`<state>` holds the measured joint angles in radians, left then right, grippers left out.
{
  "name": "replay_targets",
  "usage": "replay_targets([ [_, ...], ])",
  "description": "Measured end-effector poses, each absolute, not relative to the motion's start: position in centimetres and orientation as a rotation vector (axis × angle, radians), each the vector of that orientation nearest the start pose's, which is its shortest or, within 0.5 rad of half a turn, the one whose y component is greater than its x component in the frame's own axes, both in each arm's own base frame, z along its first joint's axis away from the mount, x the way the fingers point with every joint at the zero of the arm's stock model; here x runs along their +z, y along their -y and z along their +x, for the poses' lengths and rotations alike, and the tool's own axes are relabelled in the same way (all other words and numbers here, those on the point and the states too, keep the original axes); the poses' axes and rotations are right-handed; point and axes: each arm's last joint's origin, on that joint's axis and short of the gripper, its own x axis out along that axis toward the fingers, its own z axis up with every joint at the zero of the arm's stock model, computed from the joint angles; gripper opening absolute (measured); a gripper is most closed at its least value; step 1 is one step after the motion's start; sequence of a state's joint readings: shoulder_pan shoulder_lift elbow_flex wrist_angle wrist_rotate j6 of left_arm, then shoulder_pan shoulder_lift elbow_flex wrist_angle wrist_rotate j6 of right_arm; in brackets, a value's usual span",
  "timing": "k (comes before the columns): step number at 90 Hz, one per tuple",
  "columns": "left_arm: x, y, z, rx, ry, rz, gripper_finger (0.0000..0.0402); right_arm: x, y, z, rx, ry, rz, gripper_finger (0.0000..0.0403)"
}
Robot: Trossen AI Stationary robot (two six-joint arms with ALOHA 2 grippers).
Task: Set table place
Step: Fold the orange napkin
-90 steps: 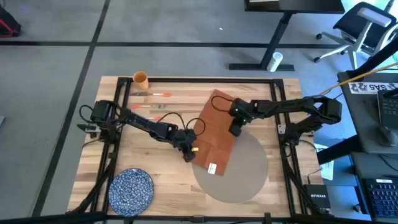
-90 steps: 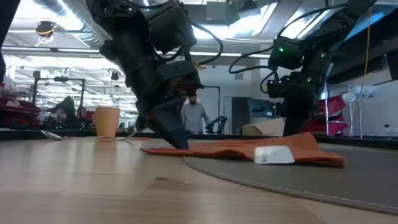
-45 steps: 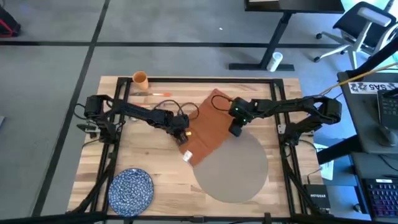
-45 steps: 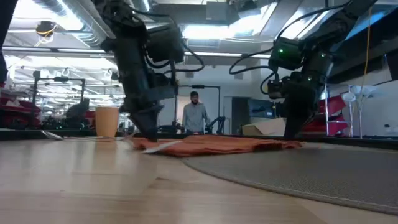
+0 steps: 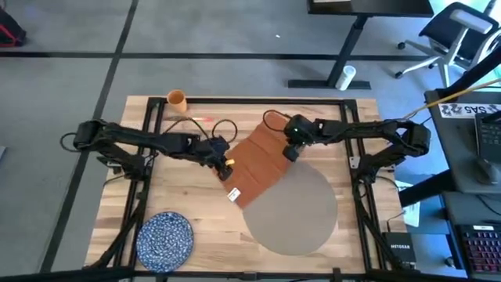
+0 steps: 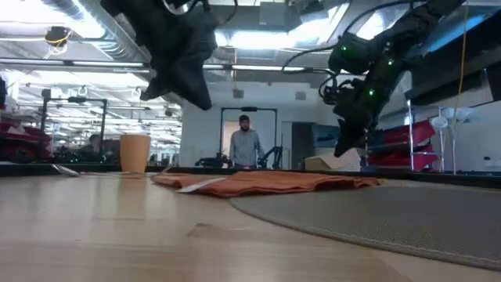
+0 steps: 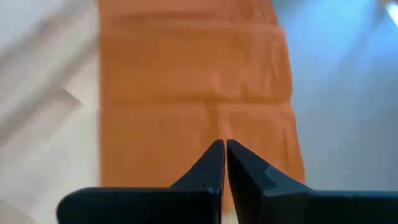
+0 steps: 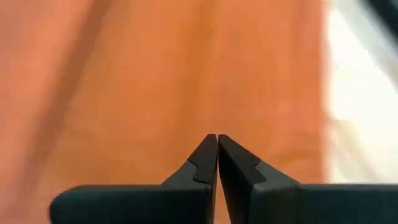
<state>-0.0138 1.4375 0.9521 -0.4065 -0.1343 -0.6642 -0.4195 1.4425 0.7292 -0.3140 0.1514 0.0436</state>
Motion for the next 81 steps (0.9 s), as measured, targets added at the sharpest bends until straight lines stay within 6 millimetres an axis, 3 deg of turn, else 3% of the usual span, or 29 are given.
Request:
replay_targets([
  [21, 21.0, 0.4, 30.5, 0.415, -0.829, -0.569, 0.0000, 16.4, 13.7, 21.5, -0.613, -1.106, 0.173, 0.0000],
  [37, 19.6, 0.4, 31.2, 0.424, -0.854, -0.565, 0.0000, 16.2, 14.7, 20.3, -0.616, -1.161, 0.202, 0.0000],
  [60, 18.8, 0.4, 31.6, 0.419, -0.871, -0.542, 0.0000, 16.0, 14.8, 20.0, -0.600, -1.160, 0.222, 0.0000],
  [81, 18.9, 0.3, 31.6, 0.422, -0.868, -0.488, 0.0000, 13.4, 13.5, 18.7, -0.532, -1.174, 0.296, 0.0000],
])
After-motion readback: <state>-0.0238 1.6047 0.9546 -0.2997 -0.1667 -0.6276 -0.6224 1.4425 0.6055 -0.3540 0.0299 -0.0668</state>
